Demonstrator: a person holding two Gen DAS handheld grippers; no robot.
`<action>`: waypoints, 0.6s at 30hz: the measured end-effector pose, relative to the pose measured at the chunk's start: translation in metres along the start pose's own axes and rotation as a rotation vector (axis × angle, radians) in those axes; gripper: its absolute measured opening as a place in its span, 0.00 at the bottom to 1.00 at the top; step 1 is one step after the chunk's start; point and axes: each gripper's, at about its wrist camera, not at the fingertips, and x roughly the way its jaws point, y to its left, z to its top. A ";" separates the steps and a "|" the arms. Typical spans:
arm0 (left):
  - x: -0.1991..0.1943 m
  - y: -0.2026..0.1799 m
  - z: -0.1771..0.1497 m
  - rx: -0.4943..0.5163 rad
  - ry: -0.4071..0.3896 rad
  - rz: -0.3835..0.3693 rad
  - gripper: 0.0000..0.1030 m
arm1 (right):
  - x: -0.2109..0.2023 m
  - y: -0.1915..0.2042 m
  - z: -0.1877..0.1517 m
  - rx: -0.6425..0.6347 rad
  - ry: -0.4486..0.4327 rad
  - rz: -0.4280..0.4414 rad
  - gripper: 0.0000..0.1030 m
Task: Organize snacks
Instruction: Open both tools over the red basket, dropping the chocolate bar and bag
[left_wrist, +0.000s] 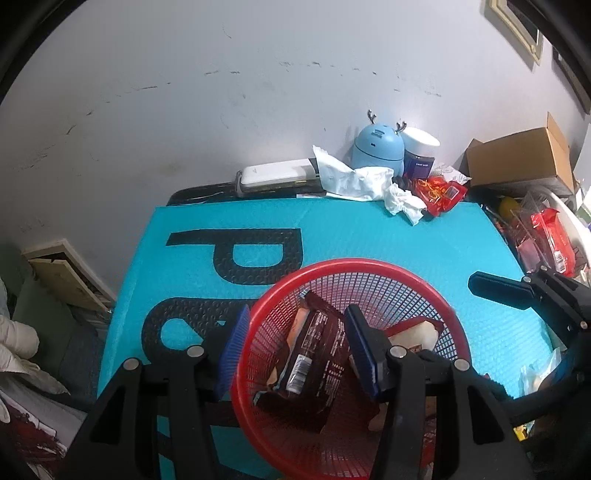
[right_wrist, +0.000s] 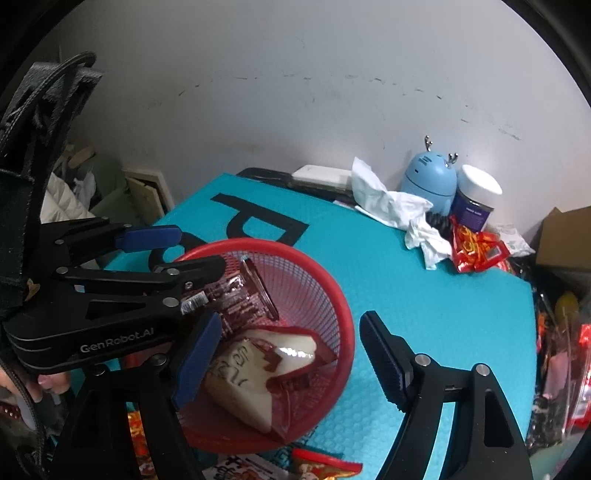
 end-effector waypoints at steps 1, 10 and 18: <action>-0.003 0.000 0.000 -0.002 -0.004 0.001 0.51 | -0.002 0.000 0.001 0.001 -0.005 -0.002 0.76; -0.041 -0.007 0.008 0.006 -0.076 -0.004 0.51 | -0.040 0.005 0.010 -0.003 -0.072 -0.030 0.76; -0.086 -0.018 0.013 0.018 -0.157 -0.014 0.51 | -0.087 0.012 0.015 -0.004 -0.150 -0.053 0.76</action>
